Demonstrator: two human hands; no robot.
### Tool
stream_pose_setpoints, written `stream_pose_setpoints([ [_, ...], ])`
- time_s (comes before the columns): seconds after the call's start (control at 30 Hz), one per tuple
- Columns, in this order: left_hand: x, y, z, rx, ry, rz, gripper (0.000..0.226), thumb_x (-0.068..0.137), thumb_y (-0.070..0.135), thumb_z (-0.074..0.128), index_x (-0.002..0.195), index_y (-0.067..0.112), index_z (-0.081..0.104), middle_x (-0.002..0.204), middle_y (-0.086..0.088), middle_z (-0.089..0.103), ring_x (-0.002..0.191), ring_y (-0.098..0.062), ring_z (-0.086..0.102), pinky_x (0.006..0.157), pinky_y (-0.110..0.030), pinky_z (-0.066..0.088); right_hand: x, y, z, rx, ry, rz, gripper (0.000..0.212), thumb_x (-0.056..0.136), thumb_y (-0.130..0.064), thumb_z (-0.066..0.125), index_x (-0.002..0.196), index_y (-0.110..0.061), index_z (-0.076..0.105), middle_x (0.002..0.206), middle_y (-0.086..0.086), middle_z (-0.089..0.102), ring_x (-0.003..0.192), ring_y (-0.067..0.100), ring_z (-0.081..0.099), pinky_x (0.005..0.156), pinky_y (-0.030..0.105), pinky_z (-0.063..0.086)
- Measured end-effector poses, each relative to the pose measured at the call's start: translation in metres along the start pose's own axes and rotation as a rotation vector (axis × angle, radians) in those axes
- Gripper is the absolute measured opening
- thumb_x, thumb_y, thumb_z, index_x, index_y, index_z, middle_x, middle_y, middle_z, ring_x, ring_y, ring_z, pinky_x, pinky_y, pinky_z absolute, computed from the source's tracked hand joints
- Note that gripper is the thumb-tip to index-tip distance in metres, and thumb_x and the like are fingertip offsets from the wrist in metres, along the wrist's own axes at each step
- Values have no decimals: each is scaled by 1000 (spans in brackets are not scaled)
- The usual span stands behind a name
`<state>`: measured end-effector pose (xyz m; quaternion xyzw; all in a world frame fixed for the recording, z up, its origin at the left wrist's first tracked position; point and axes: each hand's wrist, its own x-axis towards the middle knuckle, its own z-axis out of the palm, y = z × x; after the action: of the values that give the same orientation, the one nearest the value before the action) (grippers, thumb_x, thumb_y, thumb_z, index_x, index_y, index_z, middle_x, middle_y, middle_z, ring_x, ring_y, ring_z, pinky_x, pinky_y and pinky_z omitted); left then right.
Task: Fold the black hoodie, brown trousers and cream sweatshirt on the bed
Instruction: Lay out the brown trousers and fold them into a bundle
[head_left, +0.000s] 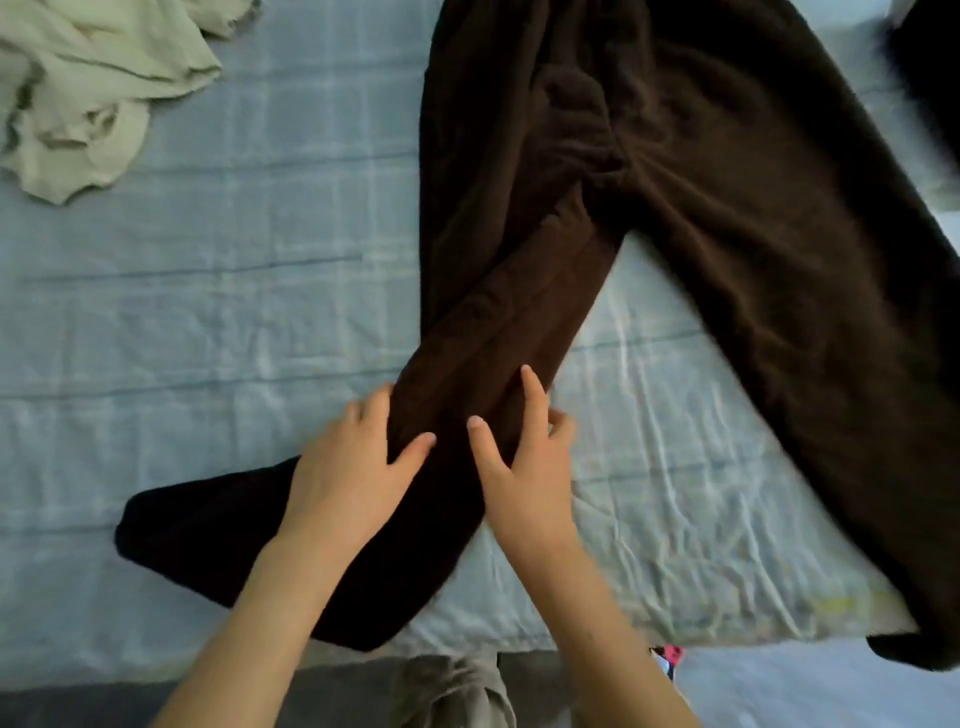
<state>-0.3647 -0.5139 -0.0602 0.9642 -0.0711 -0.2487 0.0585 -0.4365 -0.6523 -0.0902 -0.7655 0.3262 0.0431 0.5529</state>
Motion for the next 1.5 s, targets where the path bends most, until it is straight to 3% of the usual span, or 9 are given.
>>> stream_pose_setpoints([
  [0.13,-34,5,3,-41,54,251,48,91,52,52,132,32,39,116,2,60,99,-26,64,73,-37,50,-10,-8,-8,17,61,12,59,97,-49,56,150,-41,34,134,0,56,117,20,58,105,41,46],
  [0.37,-62,32,4,-583,-795,516,79,91,43,61,156,33,18,159,15,25,142,3,26,117,-21,26,-15,0,-56,37,13,94,36,95,-33,63,129,-36,55,94,-16,71,85,-7,67,75,15,53],
  [0.47,-36,24,7,-782,-327,333,31,94,18,62,124,25,66,120,9,68,103,4,62,97,-21,47,-5,21,-73,-135,143,52,28,95,-14,60,121,-20,63,84,-15,67,78,1,66,63,13,47],
  [0.57,-8,17,20,-653,47,122,45,92,25,65,135,27,51,119,1,57,96,-11,61,92,-31,49,-8,43,-81,-167,232,42,35,95,-15,63,129,-19,58,79,2,70,71,16,64,64,25,51],
  [0.8,-32,21,53,-759,-79,180,83,89,7,69,146,48,25,132,-1,56,102,-15,63,91,-31,53,-28,53,-89,-87,79,-107,92,85,-10,76,154,-45,25,104,-11,70,83,-16,62,69,7,51],
  [0.9,-39,7,37,-791,-114,189,66,89,4,67,131,50,48,126,1,64,100,-12,67,95,-36,54,-31,50,-109,63,-108,-198,76,85,10,67,136,-46,55,133,-20,62,121,0,60,90,22,57],
  [1.13,-43,17,43,-711,-110,252,64,91,4,64,138,43,44,138,-3,57,120,-16,58,103,-28,44,-28,70,-125,-60,-13,-95,46,88,5,68,124,-24,65,109,0,69,101,24,67,95,49,54],
  [1.27,-55,8,59,-784,-268,241,74,88,20,73,146,46,35,145,4,50,128,-5,48,109,-25,37,-46,76,-108,-37,-81,-59,65,81,-24,83,138,-36,54,123,-14,62,114,9,61,95,32,54],
  [1.5,-83,-12,59,-483,-192,361,89,77,43,79,146,56,23,130,19,55,109,-2,54,87,-12,40,-69,88,-136,221,-126,12,72,86,14,66,138,-35,56,121,9,65,90,4,72,73,17,57],
])
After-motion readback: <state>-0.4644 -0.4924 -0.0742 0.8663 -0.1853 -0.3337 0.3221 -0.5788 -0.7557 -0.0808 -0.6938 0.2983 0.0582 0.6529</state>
